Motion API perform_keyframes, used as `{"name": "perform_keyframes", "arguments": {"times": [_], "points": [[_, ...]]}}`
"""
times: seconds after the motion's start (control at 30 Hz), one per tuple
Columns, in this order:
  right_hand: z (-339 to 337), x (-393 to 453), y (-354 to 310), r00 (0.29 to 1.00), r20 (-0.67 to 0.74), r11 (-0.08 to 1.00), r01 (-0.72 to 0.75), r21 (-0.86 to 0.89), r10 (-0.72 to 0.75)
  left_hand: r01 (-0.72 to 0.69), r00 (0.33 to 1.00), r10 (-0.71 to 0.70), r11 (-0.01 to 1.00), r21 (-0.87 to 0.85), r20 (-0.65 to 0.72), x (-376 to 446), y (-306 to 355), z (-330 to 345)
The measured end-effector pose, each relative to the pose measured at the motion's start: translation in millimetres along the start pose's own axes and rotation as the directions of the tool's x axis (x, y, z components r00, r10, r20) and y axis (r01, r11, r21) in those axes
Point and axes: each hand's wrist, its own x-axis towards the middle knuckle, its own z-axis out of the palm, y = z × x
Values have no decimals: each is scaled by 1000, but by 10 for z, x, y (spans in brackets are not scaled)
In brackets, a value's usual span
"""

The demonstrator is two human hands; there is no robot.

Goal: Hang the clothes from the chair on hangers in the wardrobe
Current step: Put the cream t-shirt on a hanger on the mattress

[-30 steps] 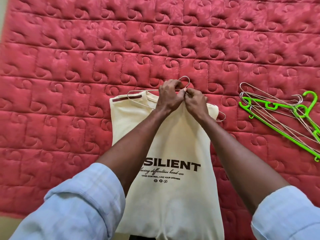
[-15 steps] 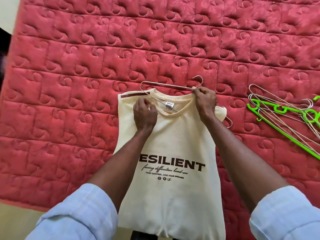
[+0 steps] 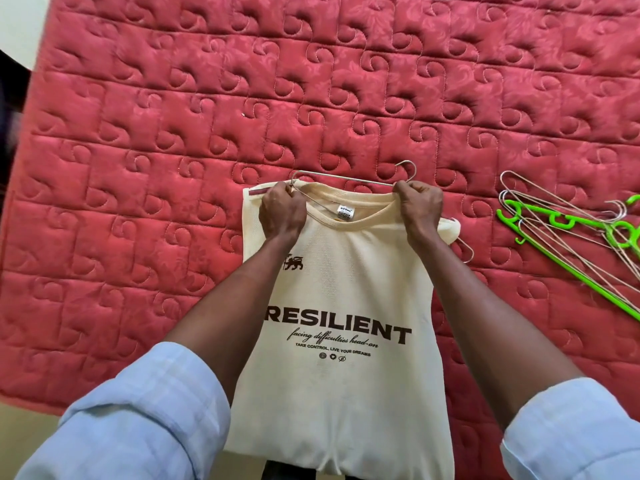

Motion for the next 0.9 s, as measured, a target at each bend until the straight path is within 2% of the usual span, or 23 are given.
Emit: {"name": "perform_keyframes", "arguments": {"times": [0.1, 0.27, 0.37, 0.53, 0.63, 0.73, 0.8, 0.9], "points": [[-31, -20, 55, 999, 32, 1000, 14, -8, -14, 80, 997, -82, 993, -82, -15, 36, -9, -71], [59, -83, 101, 995, 80, 992, 70, -108, -62, 48, 999, -51, 987, -156, -14, 38, 112, -145], [176, -117, -43, 990, 123, 984, 89, -152, -70, -9, 1000, 10, 982, -191, 8, 5, 191, -170], [531, -204, -397, 963, 129, 888, 270, -372, -239, -115, 993, 119, 980, -161, 19, 6, 165, -158], [717, -208, -456, 956, 129, 832, 294, -470, -265, -113, 988, 123, 988, -105, 90, 60, 32, -132], [765, -205, -381, 964, 139, 833, 266, -486, -227, -216, 960, 239, 964, -157, 148, 74, -144, -111], [726, -231, -309, 965, 126, 857, 264, -442, -232, -298, 947, 311, 943, -146, 76, 36, -251, -102], [623, -303, -195, 941, 2, 850, 307, -429, -339, -352, 933, 355, 934, 64, -60, 28, -389, -96]]}}
